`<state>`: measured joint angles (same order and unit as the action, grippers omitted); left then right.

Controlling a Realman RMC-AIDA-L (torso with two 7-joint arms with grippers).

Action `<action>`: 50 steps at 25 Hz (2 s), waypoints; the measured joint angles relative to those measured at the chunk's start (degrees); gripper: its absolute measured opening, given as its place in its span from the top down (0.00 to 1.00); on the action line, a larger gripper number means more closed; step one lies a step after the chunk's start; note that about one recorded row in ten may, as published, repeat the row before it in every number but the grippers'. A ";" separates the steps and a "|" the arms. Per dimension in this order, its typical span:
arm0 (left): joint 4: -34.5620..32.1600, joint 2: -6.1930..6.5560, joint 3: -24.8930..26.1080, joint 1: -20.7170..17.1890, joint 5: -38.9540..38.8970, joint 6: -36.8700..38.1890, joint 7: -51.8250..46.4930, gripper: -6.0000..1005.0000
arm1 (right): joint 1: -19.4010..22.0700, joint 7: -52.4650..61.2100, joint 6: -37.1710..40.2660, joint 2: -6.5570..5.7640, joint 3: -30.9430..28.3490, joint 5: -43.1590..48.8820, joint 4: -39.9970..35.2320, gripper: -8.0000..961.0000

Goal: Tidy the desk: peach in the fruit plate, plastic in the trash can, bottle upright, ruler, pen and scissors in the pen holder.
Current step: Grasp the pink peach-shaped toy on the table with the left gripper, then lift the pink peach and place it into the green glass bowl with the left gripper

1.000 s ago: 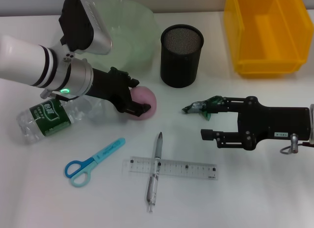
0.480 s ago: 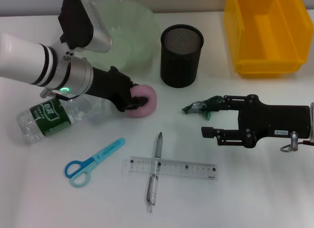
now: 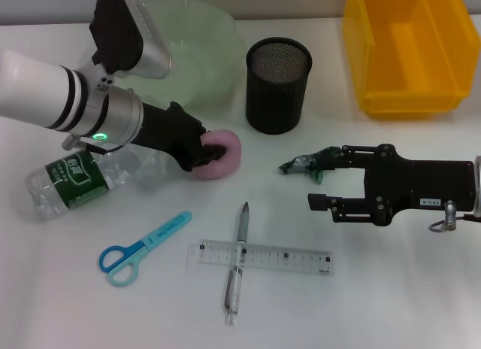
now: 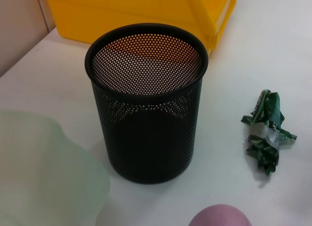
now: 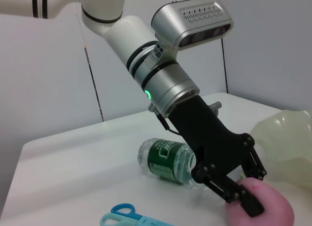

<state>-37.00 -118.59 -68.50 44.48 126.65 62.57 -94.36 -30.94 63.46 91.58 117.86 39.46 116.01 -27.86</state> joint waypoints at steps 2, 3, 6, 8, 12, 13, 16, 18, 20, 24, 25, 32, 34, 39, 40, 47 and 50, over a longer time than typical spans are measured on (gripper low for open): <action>0.00 0.01 -0.08 0.00 0.00 0.01 -0.01 0.74 | 0.00 0.00 0.00 0.00 0.00 0.02 0.00 0.27; 0.00 0.02 -0.11 0.00 0.00 0.01 -0.01 0.76 | 0.00 0.00 0.00 0.00 0.00 0.03 0.00 0.27; 0.00 0.03 -0.14 0.00 0.00 0.01 -0.08 0.80 | 0.00 0.00 0.00 0.00 0.00 0.06 0.00 0.27; 0.00 0.03 -0.14 0.00 0.00 0.01 -0.10 0.81 | 0.00 0.00 0.00 0.00 0.00 0.07 0.00 0.27; 0.00 0.00 -0.14 0.00 0.00 0.04 -0.12 0.84 | 0.00 0.00 0.00 0.00 0.00 0.09 0.00 0.27; 0.00 0.00 -0.15 -0.01 -0.01 0.07 -0.12 0.85 | 0.00 0.00 0.00 0.00 0.00 0.09 0.00 0.27; 0.00 0.00 -0.14 -0.15 -0.01 0.10 -0.12 0.87 | 0.00 0.00 0.01 0.00 0.00 0.10 0.00 0.27; 0.00 0.02 -0.15 -0.19 -0.01 0.10 -0.12 0.88 | 0.00 0.00 0.00 0.01 0.00 0.10 0.00 0.27; 0.00 0.03 -0.15 -0.29 -0.01 0.10 -0.12 0.89 | 0.03 0.00 0.00 0.09 0.00 0.10 0.00 0.27; 0.00 0.03 -0.14 -0.36 -0.01 0.10 -0.12 0.90 | 0.00 0.05 0.00 0.13 0.00 0.10 0.00 0.27; 0.01 0.03 -0.14 -0.37 -0.01 0.10 -0.12 0.90 | -0.01 0.06 0.00 0.14 0.00 0.10 0.00 0.27; 0.19 0.08 -0.14 -0.50 -0.01 0.09 -0.12 0.95 | -0.12 0.08 -0.05 0.17 0.00 0.10 0.00 0.27; 0.19 0.09 -0.14 -0.53 -0.01 0.09 -0.12 0.95 | -0.15 0.09 -0.06 0.22 0.00 0.10 0.00 0.27; 0.07 0.12 0.16 -0.53 0.00 0.18 -0.12 0.95 | -0.18 0.09 -0.39 0.28 0.00 0.10 0.00 0.27; 0.02 0.12 0.44 -0.54 -0.09 0.53 -0.11 0.95 | -0.18 0.09 -0.52 0.27 0.00 0.10 0.02 0.27; -0.61 0.21 9.03 -1.29 -4.75 5.90 2.54 0.95 | -0.14 0.08 -0.80 0.26 0.00 0.10 0.19 0.27; -0.28 0.42 15.34 -2.84 -10.31 10.56 6.40 0.95 | -0.09 -0.07 -0.86 0.26 -0.03 0.10 0.31 0.27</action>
<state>-37.28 -118.17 -53.16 41.63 116.34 73.13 -87.96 -31.03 63.39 90.72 118.12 39.44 116.11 -27.56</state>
